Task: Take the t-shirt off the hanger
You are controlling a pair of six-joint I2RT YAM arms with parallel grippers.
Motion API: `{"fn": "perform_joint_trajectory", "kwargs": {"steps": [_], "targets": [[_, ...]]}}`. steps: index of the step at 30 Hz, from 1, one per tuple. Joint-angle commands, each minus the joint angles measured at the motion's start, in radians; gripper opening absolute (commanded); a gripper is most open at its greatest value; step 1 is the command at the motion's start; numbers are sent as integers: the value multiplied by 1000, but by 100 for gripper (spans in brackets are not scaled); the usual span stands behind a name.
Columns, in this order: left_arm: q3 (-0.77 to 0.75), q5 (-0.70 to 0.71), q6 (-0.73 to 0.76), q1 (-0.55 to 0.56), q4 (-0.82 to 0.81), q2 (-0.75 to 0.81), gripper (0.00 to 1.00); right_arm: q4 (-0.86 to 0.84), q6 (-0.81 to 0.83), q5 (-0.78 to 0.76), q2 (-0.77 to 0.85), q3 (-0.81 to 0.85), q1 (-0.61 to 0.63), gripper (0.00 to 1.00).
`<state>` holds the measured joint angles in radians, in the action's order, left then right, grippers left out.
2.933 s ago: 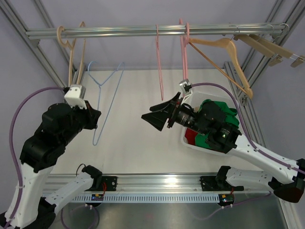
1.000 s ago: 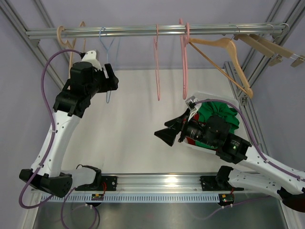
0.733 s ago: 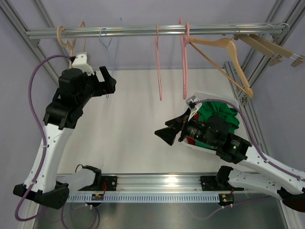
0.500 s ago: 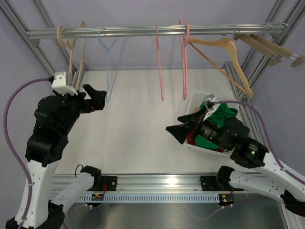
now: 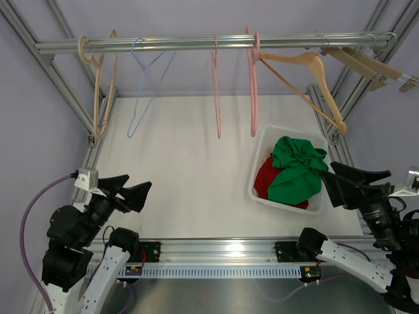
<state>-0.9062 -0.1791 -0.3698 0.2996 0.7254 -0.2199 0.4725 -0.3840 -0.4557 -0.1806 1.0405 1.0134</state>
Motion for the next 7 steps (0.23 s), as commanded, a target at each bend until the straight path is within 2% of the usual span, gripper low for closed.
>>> {"fn": "perform_joint_trajectory", "kwargs": {"steps": [1, 4, 7], "targets": [[47, -22, -37, -1, -43, 100, 99, 22, 8, -176, 93, -83, 5, 100], [66, -14, -26, -1, -43, 165, 99, 8, 2, -254, 150, -141, 5, 99], [59, -30, -15, -2, -40, 159, 99, 35, -10, -308, 132, -160, 5, 99]]}}
